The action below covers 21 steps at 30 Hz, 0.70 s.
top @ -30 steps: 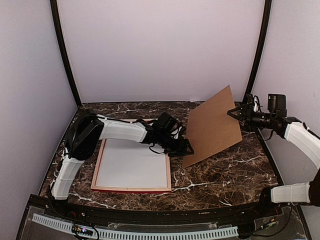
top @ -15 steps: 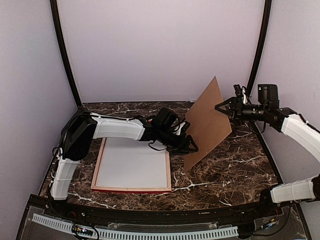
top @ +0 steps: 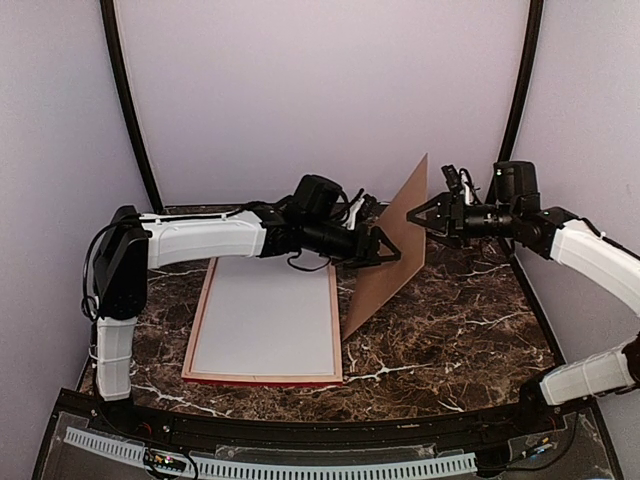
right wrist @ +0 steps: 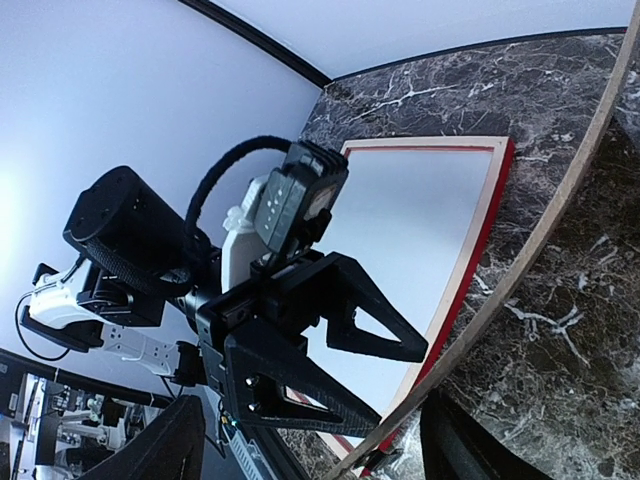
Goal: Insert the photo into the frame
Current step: Pass from the right arm to the left
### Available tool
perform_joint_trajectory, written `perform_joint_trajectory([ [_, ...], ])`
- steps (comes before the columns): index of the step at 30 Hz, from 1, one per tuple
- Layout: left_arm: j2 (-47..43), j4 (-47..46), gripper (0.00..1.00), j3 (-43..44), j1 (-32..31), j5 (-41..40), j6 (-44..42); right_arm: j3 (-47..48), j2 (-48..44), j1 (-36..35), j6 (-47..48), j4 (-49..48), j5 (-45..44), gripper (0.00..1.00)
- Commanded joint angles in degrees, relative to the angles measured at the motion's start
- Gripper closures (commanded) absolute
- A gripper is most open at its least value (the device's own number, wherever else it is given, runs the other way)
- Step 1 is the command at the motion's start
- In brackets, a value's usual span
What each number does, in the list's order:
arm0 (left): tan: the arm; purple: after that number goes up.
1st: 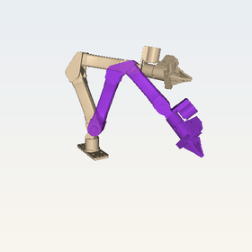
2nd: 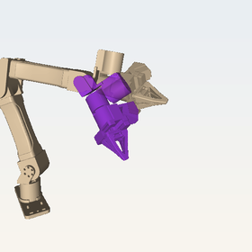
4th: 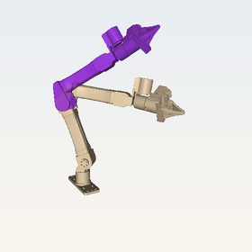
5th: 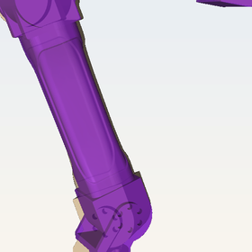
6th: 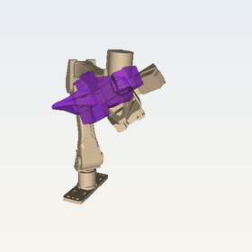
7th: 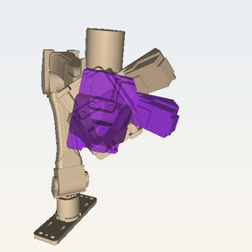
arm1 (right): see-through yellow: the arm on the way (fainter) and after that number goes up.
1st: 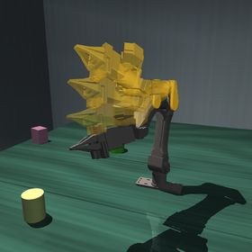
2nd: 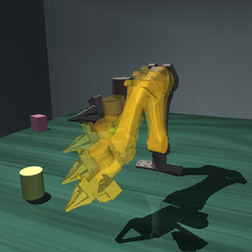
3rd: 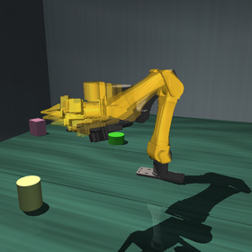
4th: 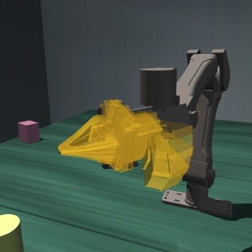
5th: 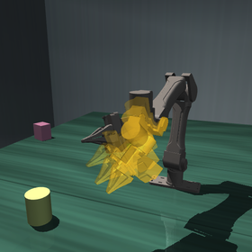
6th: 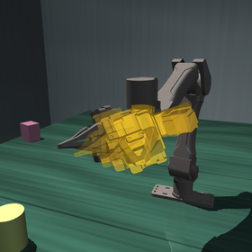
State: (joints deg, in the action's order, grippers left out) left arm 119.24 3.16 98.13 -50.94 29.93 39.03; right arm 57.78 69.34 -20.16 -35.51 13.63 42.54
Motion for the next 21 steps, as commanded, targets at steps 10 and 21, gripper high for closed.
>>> perform_joint_trajectory([
  [10, -4.6, -0.86, 0.32, 1.42, 3.29, -0.87, 1.17, 6.05, 6.36, -6.37, -1.47, -7.87, -0.62, 0.23],
  [21, -9.92, 2.39, 0.25, 3.69, 6.32, -2.76, -1.37, 8.85, 9.77, -9.11, -2.51, -10.63, -0.93, 0.17],
])
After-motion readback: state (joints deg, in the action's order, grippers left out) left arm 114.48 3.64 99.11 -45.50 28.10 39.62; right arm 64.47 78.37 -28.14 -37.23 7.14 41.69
